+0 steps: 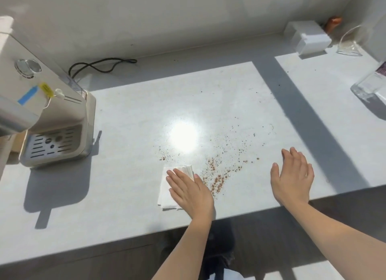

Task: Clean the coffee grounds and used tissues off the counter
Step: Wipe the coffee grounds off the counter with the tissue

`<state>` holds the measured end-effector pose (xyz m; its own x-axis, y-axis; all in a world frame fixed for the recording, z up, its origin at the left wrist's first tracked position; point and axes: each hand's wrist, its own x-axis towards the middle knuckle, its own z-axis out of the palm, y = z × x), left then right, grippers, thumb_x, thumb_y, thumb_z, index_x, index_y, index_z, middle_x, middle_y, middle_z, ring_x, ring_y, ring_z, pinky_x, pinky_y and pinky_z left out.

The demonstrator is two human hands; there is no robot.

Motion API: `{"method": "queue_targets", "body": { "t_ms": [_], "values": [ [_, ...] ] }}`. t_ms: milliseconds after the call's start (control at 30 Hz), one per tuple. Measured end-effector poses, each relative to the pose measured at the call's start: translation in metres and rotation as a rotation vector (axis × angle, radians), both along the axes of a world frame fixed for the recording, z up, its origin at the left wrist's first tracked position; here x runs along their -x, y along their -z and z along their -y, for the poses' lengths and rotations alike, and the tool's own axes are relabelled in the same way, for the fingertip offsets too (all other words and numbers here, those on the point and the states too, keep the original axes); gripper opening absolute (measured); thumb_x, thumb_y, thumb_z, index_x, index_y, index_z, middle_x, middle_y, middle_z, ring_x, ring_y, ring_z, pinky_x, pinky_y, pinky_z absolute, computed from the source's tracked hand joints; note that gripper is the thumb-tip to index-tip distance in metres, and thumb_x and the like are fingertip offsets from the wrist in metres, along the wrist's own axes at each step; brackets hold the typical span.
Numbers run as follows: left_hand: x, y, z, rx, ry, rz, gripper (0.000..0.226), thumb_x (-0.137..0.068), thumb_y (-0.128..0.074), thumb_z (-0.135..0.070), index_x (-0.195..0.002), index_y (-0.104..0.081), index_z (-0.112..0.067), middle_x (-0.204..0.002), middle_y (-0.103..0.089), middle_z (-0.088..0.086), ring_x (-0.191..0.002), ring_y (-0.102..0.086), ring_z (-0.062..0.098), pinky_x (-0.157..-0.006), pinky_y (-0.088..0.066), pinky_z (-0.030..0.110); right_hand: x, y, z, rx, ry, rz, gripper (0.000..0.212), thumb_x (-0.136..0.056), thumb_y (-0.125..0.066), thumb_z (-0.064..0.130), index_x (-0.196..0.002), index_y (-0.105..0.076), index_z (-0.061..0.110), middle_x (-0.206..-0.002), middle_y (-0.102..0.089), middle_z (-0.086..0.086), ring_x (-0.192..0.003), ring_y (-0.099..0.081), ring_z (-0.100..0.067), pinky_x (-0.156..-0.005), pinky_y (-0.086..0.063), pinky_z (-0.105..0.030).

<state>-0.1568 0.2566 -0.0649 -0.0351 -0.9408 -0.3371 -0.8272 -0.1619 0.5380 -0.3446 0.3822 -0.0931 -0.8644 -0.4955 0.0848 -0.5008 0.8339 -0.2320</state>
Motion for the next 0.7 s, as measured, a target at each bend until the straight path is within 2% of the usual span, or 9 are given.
{"method": "queue_targets", "body": {
  "t_ms": [100, 200, 300, 433, 600, 700],
  "values": [
    [0.011, -0.005, -0.009, -0.069, -0.093, -0.114, 0.063, -0.101, -0.020, -0.040, -0.149, 0.011, -0.016, -0.159, 0.020, -0.004, -0.145, 0.022, 0.010, -0.117, 0.014, 0.033, 0.000, -0.001, 0.001, -0.010, 0.002, 0.007, 0.056, -0.090, -0.027, 0.040, -0.139, -0.039, 0.014, -0.151, -0.036, -0.009, -0.142, -0.026, -0.026, -0.115, -0.017, -0.049],
    [0.001, -0.008, -0.002, -0.087, -0.185, -0.180, 0.064, -0.099, -0.023, -0.043, -0.151, 0.002, -0.015, -0.160, 0.016, -0.009, -0.146, 0.012, 0.011, -0.117, 0.006, 0.038, 0.001, 0.000, 0.001, -0.009, 0.000, 0.005, 0.056, -0.090, -0.027, 0.040, -0.138, -0.040, 0.014, -0.151, -0.037, -0.008, -0.142, -0.027, -0.026, -0.115, -0.018, -0.049],
    [-0.024, -0.005, 0.003, -0.061, -0.199, -0.103, 0.068, -0.097, -0.031, -0.045, -0.151, -0.005, -0.012, -0.158, 0.017, -0.011, -0.145, 0.003, 0.017, -0.116, -0.005, 0.045, 0.001, 0.001, 0.001, -0.010, -0.005, 0.007, 0.055, -0.090, -0.027, 0.040, -0.138, -0.039, 0.014, -0.151, -0.037, -0.008, -0.142, -0.027, -0.026, -0.114, -0.018, -0.050],
    [-0.069, 0.002, -0.004, 0.064, -0.113, 0.010, 0.068, -0.096, -0.038, -0.039, -0.149, -0.010, -0.008, -0.159, 0.010, -0.004, -0.143, -0.002, 0.022, -0.114, -0.008, 0.049, 0.001, 0.001, 0.001, 0.005, -0.004, 0.006, 0.055, -0.090, -0.027, 0.040, -0.137, -0.040, 0.014, -0.150, -0.037, -0.009, -0.142, -0.027, -0.026, -0.114, -0.019, -0.050],
    [-0.105, 0.004, -0.001, 0.129, -0.144, 0.036, 0.064, -0.093, -0.037, -0.040, -0.145, -0.019, -0.008, -0.158, -0.004, -0.002, -0.137, -0.019, 0.027, -0.110, -0.016, 0.056, 0.000, 0.000, 0.001, 0.009, -0.007, 0.008, 0.055, -0.090, -0.027, 0.040, -0.137, -0.040, 0.014, -0.150, -0.037, -0.009, -0.142, -0.027, -0.027, -0.113, -0.019, -0.050],
    [-0.111, 0.003, 0.006, 0.187, -0.047, 0.098, 0.063, -0.092, -0.047, -0.034, -0.145, -0.022, -0.010, -0.157, -0.006, 0.000, -0.135, -0.020, 0.027, -0.109, -0.017, 0.056, 0.001, -0.001, 0.001, 0.011, -0.004, 0.015, 0.056, -0.090, -0.027, 0.040, -0.137, -0.040, 0.014, -0.150, -0.037, -0.010, -0.142, -0.027, -0.027, -0.114, -0.018, -0.050]
  ]
}}
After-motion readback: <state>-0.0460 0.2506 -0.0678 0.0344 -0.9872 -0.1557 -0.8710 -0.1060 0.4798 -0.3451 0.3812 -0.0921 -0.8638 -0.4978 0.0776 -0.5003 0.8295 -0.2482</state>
